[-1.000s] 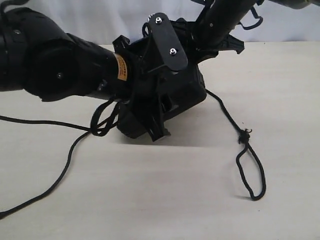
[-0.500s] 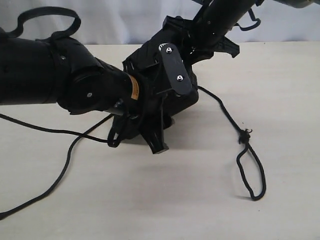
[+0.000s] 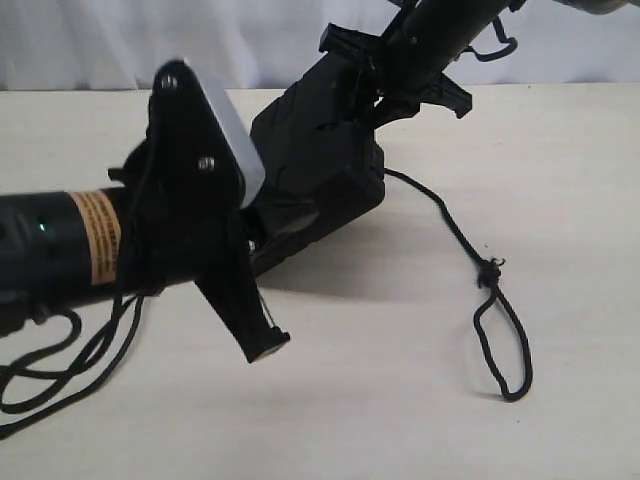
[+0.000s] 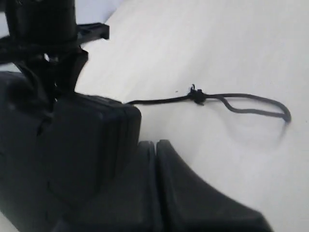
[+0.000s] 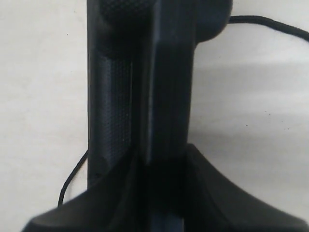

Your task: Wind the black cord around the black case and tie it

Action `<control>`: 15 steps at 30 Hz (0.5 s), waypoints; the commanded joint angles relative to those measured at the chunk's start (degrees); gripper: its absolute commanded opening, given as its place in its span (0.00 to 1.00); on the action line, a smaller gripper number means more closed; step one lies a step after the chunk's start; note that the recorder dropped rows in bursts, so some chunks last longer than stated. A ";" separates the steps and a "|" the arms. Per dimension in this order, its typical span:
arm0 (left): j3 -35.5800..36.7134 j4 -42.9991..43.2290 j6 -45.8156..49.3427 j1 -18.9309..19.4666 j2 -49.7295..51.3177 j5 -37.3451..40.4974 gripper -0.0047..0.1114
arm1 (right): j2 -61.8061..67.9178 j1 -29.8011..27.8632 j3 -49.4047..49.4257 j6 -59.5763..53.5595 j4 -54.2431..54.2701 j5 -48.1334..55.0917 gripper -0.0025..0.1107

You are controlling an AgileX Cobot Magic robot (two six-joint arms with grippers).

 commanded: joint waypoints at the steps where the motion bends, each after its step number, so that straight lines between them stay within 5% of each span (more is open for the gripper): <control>1: 3.63 -19.84 17.08 3.95 6.62 -8.77 0.04 | -1.43 -0.13 -0.55 0.18 1.44 -1.55 0.06; 4: 3.63 -33.28 31.82 5.29 10.08 -10.25 0.04 | -1.43 -0.13 -0.55 0.18 1.44 -1.72 0.06; 15: 3.63 -32.52 34.25 5.29 10.84 -13.14 0.04 | -1.43 -0.13 -0.55 0.10 1.44 -2.85 0.06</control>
